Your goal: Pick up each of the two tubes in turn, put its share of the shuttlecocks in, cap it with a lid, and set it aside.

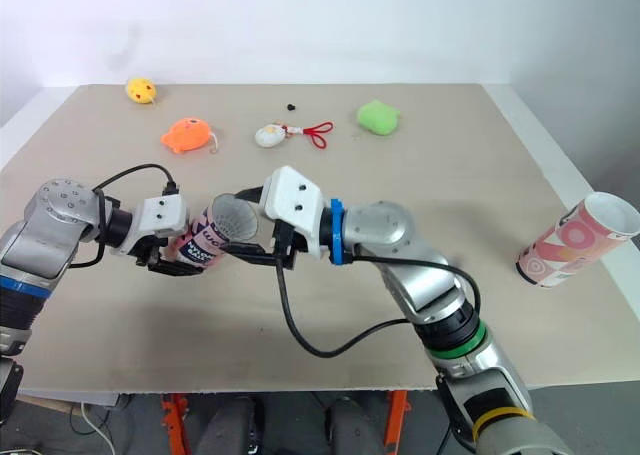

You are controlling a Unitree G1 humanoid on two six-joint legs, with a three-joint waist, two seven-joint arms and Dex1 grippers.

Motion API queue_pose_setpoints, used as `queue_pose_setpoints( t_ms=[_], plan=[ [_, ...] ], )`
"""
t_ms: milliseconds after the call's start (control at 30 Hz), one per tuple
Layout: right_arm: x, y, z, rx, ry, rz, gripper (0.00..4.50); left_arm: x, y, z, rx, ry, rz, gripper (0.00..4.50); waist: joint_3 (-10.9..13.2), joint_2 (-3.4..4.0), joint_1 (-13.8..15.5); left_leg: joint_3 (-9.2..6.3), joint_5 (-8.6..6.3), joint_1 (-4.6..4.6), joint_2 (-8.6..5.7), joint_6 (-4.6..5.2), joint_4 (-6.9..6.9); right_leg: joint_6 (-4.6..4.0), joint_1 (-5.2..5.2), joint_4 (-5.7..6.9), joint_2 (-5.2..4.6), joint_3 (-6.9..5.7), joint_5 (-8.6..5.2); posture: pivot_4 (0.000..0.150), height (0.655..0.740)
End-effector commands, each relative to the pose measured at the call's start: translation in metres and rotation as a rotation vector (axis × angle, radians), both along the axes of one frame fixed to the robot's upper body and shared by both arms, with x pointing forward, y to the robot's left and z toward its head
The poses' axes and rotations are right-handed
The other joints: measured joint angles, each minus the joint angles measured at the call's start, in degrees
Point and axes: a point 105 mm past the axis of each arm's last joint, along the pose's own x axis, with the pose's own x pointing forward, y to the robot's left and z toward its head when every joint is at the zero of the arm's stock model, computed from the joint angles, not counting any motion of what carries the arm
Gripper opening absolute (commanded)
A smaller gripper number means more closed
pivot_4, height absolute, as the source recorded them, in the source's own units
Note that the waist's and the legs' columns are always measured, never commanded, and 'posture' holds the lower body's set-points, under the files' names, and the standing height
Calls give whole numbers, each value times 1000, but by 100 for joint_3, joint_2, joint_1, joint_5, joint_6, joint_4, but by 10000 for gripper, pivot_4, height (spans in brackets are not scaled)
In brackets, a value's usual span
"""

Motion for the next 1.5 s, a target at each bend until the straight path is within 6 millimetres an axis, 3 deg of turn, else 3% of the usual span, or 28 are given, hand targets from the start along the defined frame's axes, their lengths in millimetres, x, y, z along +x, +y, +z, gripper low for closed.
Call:
queue_pose_setpoints(
  t_ms=[33, 100, 200, 233, 533, 733, 833, 1100, 1433, 1500],
  plan=[
    [12, -7, 28, -17, -84, -1, 27441, -1, -5, -5, -10, 9, -11, 32325, 0, 0, 0, 1, 0, 0, 0, 0, 1, 0, 0, 0, 0, 0, 2, 1500, 7400],
    [19, -2, 30, -87, -110, 24, 16472, 0, -6, -6, -10, 11, -13, 32325, 0, 1, 0, 3, 1, 2, 0, 1, 2, 0, 0, 0, 0, 1, 3, 1500, 7400],
    [22, 14, 17, -238, -108, 97, 2456, 0, -8, -6, -11, 13, -21, 32325, 1, 3, -1, 4, 1, 4, 2, 1, -2, -4, -2, 1, 1, 1, 1, 1500, 7400],
    [22, 21, 10, -285, -108, 124, 900, 0, -8, -6, -11, 12, -23, 32325, 1, 3, 0, 2, 1, 4, 2, 1, -3, -6, -1, 1, 2, 0, -1, 1500, 7400],
    [18, 77, -43, -498, -164, 283, 900, -2, -9, -7, -13, 13, -23, 32325, 1, 2, -1, 1, 0, -3, -4, 1, -3, -6, -2, 2, -7, -3, -5, 1500, 7400],
    [10, 98, -45, -487, -211, 335, 900, -6, -10, -8, -18, 16, -19, 32325, 0, 3, -70, 1, 1, 21, 15, 1, -8, -26, 2, 14, 12, -9, -1, 1500, 7400],
    [9, 93, -31, -432, -211, 338, 900, -8, -9, -8, -18, 18, -13, 32325, 0, 3, -111, 0, 1, 26, 19, 2, -8, -32, 2, 21, 15, -10, 2, 1500, 7400],
    [3, 38, 16, -331, -184, 304, 900, -10, -7, -7, -21, 13, -4, 32325, 2, 2, -76, -10, 0, 1, -4, -2, -8, -39, -1, 15, -7, -11, 3, 1500, 7400],
    [6, -1, 24, -224, -54, 192, 900, -13, -29, 14, -153, -8, -65, 32325, 13, -12, -83, -16, -1, -12, 2, -2, -7, -41, -11, 9, 0, -20, 3, 1500, 7400],
    [8, -25, 32, -176, -10, 145, 900, -9, -41, 28, -241, -71, -81, 32325, 14, -12, -88, -19, -1, -23, 3, -2, -7, -48, -21, 9, 2, -21, 7, 1500, 7400]
  ],
)
